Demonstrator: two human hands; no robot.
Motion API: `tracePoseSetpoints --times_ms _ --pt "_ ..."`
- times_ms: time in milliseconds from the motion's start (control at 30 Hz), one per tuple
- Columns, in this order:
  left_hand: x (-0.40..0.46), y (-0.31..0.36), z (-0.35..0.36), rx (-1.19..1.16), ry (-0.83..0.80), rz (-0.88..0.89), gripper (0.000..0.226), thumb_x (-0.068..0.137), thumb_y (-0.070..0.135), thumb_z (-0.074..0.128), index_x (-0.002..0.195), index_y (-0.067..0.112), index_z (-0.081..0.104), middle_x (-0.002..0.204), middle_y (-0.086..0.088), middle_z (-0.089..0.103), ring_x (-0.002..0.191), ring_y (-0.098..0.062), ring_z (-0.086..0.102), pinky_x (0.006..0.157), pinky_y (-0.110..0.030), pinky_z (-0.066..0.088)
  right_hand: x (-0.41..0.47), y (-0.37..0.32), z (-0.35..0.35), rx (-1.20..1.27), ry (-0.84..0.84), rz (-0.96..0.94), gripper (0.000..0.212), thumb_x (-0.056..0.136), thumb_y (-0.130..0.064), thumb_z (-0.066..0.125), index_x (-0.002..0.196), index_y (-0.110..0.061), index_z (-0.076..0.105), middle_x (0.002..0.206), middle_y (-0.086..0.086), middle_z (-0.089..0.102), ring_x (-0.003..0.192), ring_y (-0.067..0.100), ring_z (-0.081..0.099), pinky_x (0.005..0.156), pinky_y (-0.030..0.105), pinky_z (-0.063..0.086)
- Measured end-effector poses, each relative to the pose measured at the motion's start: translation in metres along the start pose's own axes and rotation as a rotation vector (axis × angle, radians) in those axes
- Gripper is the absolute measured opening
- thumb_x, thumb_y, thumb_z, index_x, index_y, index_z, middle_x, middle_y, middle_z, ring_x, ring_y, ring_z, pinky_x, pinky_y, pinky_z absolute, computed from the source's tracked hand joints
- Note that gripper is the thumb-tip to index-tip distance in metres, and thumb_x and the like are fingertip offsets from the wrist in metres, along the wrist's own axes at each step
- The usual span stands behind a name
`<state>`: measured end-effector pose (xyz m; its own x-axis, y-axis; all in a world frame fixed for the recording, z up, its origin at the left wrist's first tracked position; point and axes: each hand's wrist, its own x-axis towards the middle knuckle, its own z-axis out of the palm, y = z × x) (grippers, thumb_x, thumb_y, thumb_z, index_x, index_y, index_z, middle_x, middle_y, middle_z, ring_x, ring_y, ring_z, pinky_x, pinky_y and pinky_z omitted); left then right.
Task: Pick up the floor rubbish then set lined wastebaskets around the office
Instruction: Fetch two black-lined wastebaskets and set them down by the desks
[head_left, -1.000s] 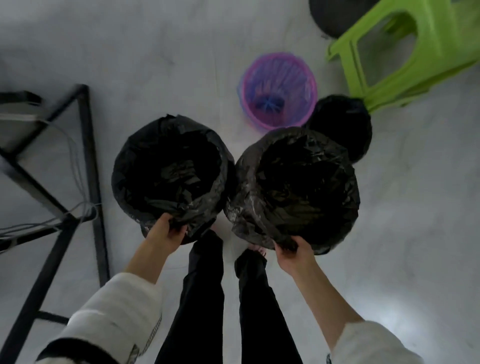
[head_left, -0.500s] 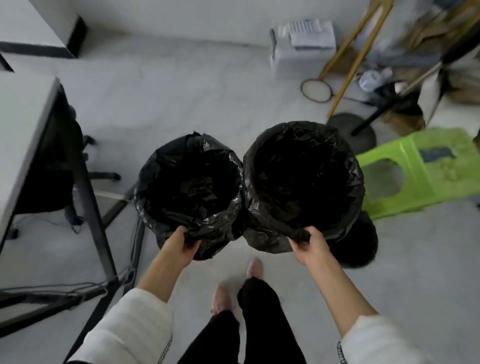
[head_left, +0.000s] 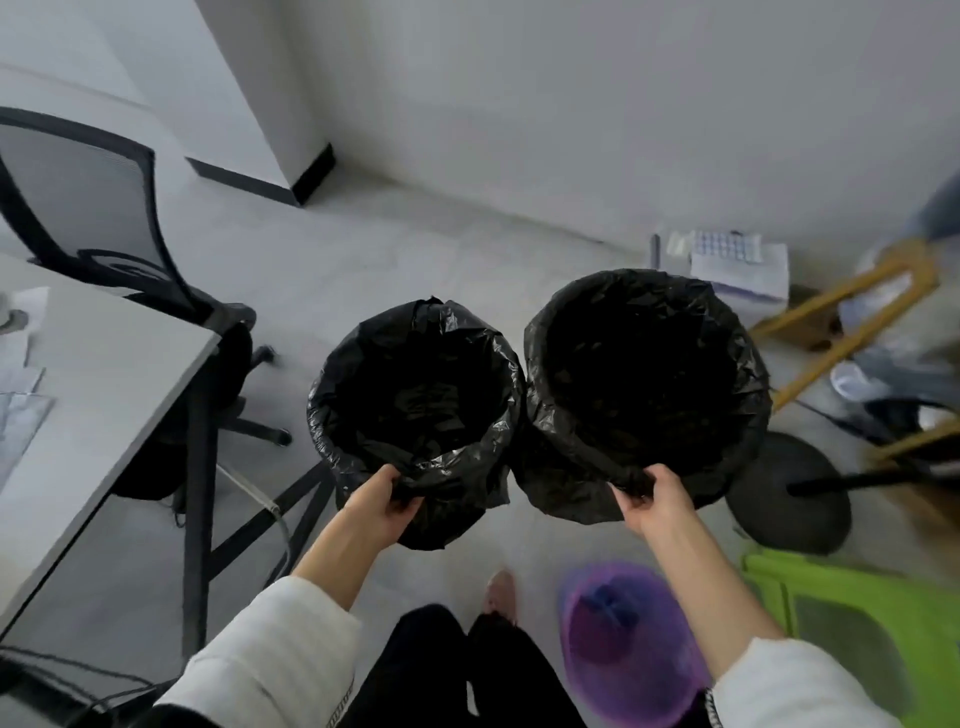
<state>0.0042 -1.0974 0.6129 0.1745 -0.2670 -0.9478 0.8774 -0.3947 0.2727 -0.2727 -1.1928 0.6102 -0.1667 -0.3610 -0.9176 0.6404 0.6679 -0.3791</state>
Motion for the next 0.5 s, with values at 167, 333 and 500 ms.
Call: tracePoseSetpoints --times_ms 167,333,500 --pt "0.032 0.051 0.047 -0.082 0.036 0.022 0.024 0.092 0.004 0.046 0.115 0.002 0.05 0.108 -0.015 0.058 0.081 -0.022 0.056 0.086 -0.028 0.044 0.029 -0.044 0.1 -0.082 -0.021 0.002 0.016 0.093 -0.011 0.047 0.08 -0.001 0.046 0.084 0.013 0.05 0.072 0.024 0.053 0.082 0.032 0.048" --pt "0.081 0.109 0.082 -0.096 0.103 0.075 0.032 0.091 0.002 0.046 0.123 0.001 0.049 0.093 -0.014 0.058 0.08 -0.023 0.058 0.083 -0.031 0.046 0.065 -0.062 0.204 -0.174 -0.024 0.014 0.016 0.093 -0.012 0.048 0.105 -0.001 0.049 0.086 0.013 0.051 0.072 0.024 0.054 0.08 0.032 0.049" --pt "0.133 0.169 0.108 -0.174 0.216 0.094 0.031 0.091 0.001 0.048 0.123 0.001 0.048 0.111 -0.016 0.054 0.1 -0.027 0.054 0.085 -0.034 0.047 0.099 -0.064 0.317 -0.303 -0.002 0.055 0.011 0.091 -0.009 0.048 0.096 0.001 0.05 0.085 0.012 0.051 0.095 0.025 0.055 0.084 0.032 0.05"
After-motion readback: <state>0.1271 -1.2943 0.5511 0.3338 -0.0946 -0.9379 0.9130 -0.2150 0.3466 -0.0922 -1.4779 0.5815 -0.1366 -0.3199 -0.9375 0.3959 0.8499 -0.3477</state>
